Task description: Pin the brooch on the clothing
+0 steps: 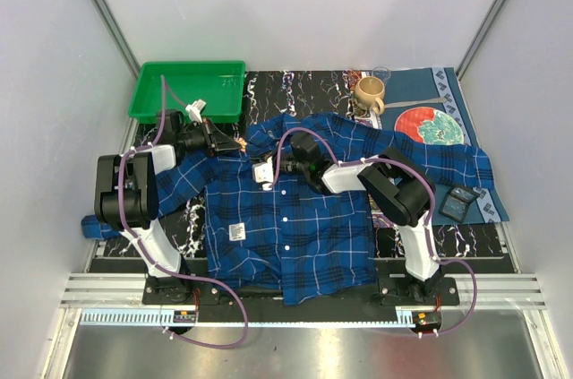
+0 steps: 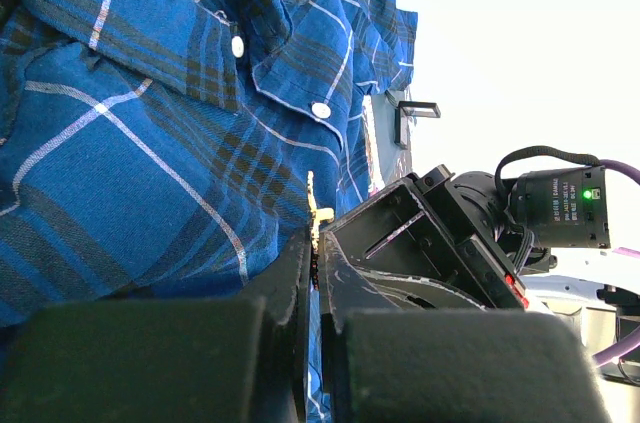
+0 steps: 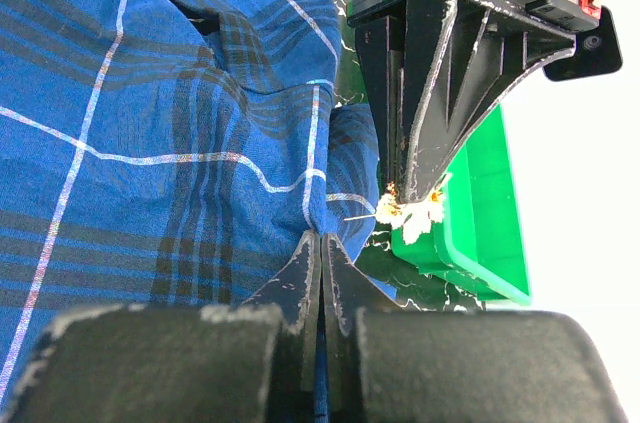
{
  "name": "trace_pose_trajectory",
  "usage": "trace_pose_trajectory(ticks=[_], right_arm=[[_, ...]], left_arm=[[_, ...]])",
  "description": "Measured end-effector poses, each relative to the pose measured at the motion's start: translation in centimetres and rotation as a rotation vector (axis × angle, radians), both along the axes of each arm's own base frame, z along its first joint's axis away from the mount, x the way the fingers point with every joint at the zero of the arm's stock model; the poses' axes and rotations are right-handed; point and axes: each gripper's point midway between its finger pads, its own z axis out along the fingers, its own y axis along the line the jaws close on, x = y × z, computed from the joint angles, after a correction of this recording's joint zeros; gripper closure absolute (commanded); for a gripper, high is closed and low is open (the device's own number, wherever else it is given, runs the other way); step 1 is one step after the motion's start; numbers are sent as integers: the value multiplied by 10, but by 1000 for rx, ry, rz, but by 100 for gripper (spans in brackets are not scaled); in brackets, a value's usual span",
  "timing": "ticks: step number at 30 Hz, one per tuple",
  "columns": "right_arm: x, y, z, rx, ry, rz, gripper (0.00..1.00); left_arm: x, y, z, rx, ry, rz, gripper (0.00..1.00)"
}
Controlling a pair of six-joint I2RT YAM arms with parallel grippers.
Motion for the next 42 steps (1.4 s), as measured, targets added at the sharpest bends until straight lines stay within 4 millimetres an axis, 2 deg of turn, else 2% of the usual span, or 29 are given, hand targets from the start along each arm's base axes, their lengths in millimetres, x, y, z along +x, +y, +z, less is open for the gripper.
trace_pose_trajectory(ticks=[42], right_arm=[[1, 5, 8, 9, -71, 16, 100]], left_arm=[[-5, -2, -8, -3, 28, -20, 100]])
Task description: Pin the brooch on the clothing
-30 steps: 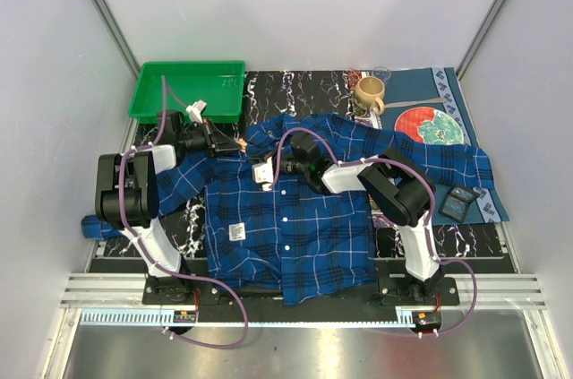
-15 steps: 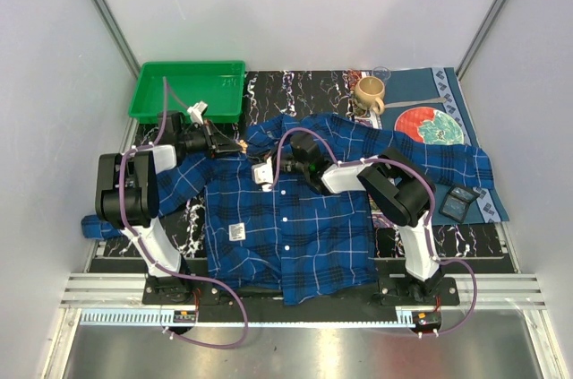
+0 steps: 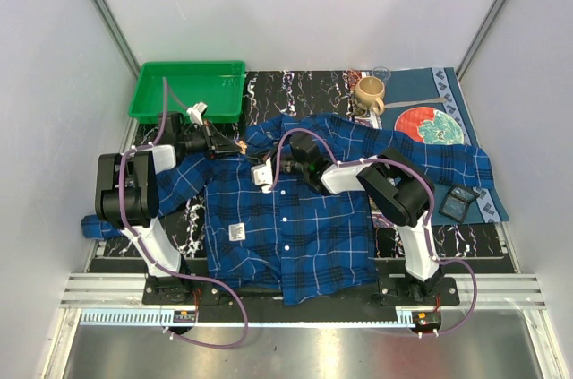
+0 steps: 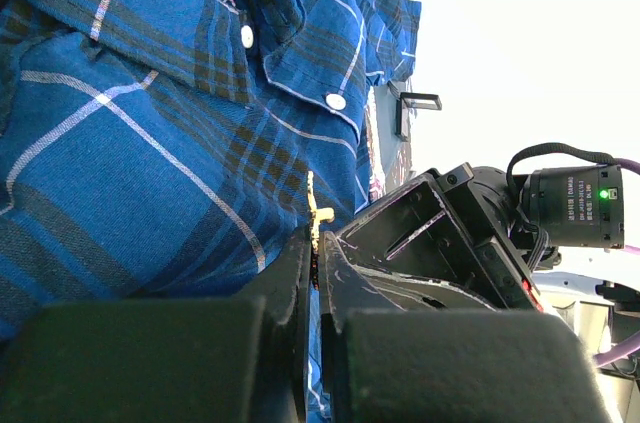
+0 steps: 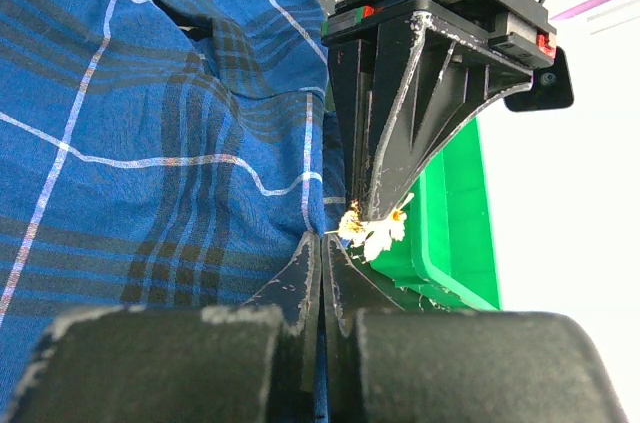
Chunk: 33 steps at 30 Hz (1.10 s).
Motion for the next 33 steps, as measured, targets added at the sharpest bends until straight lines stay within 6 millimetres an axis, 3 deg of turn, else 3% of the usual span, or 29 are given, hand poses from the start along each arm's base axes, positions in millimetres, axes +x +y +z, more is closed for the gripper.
trace_pose_trajectory(ticks=[33], right_arm=[[-3, 5, -4, -13, 4, 31, 100]], left_arm=[[-3, 0, -5, 24, -22, -18, 100]])
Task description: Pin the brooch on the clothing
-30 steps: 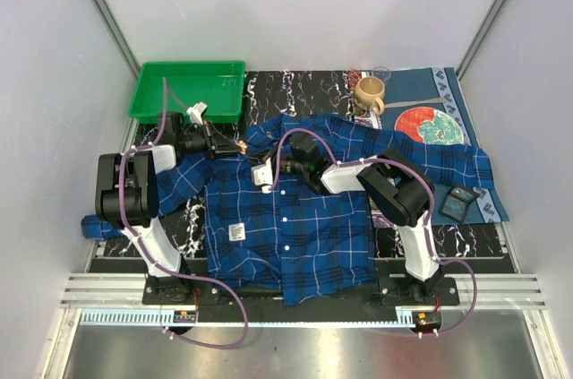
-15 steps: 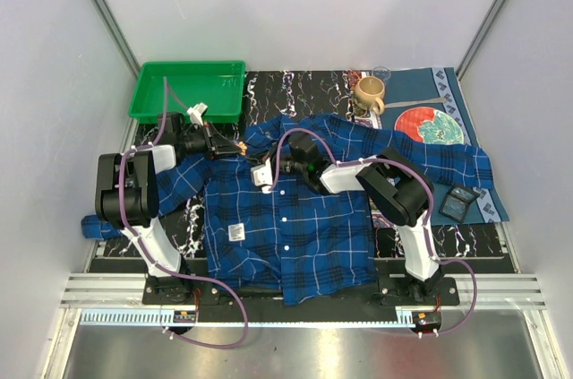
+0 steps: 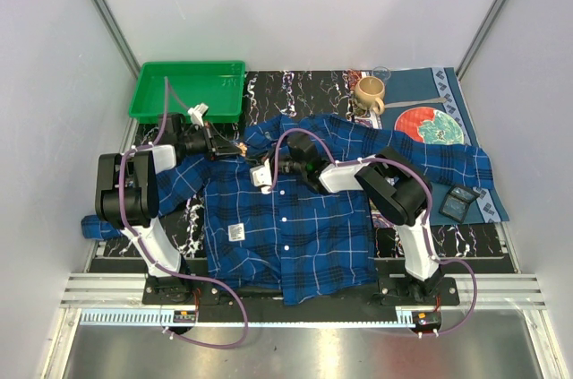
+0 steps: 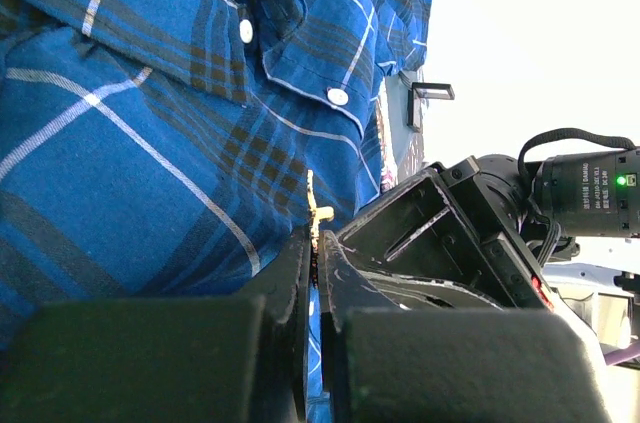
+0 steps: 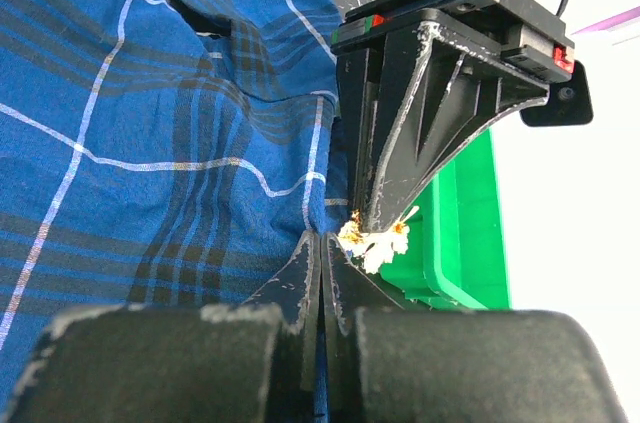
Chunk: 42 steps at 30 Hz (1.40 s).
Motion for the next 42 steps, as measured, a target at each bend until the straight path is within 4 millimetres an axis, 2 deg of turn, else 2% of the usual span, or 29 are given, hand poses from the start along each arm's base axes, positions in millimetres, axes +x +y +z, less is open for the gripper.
trace_pose_trajectory(ticks=[27, 35, 42], right_arm=[[2, 1, -10, -24, 15, 7, 100], [4, 2, -15, -64, 129, 6, 100], [8, 3, -10, -85, 265, 7, 100]], left_arm=[[-10, -1, -10, 37, -13, -39, 100], [-11, 0, -15, 72, -60, -58, 100], [-14, 0, -13, 105, -126, -84, 100]])
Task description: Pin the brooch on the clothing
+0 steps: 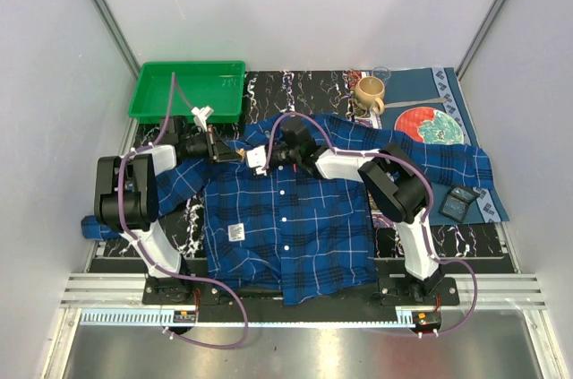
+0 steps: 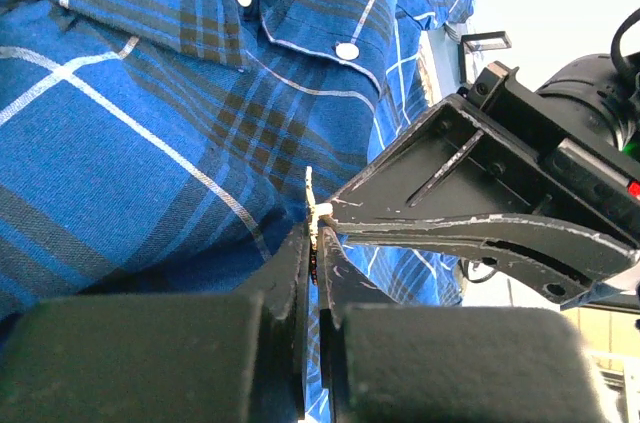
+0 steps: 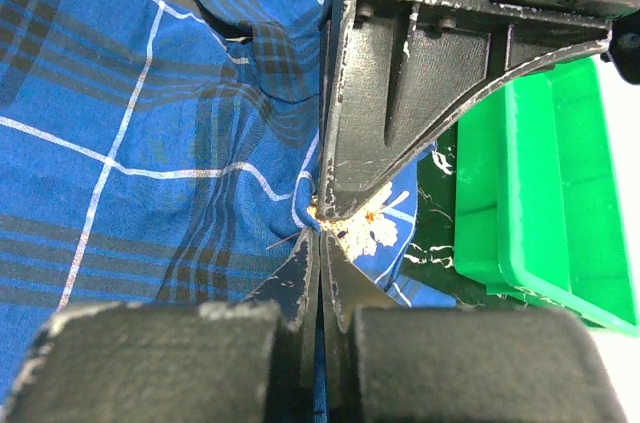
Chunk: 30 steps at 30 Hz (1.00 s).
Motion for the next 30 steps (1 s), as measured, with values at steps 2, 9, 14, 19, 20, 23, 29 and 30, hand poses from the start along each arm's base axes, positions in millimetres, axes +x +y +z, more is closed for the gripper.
trace_pose_trajectory(ticks=[2, 9, 14, 19, 20, 23, 29, 30], right_arm=[[0, 0, 1, -2, 21, 3, 100], [-5, -3, -4, -31, 72, 21, 100], [-8, -3, -5, -46, 125, 21, 87], [-5, -4, -1, -47, 163, 6, 73], [-4, -5, -1, -45, 169, 0, 70], [1, -8, 0, -42, 189, -17, 54], [9, -14, -1, -45, 205, -51, 42], [9, -15, -1, -48, 209, -52, 42]], left_arm=[[0, 0, 2, 7, -21, -7, 100], [-5, -2, -1, 19, -39, -34, 100], [-9, -3, -2, 20, -54, -59, 100], [-13, -3, -4, 23, -61, -79, 100], [-14, -3, -5, 25, -64, -84, 100], [-18, -3, -7, 29, -62, -96, 100], [-24, -4, -14, 21, -43, -120, 100], [-25, -5, -14, 20, -41, -123, 100]])
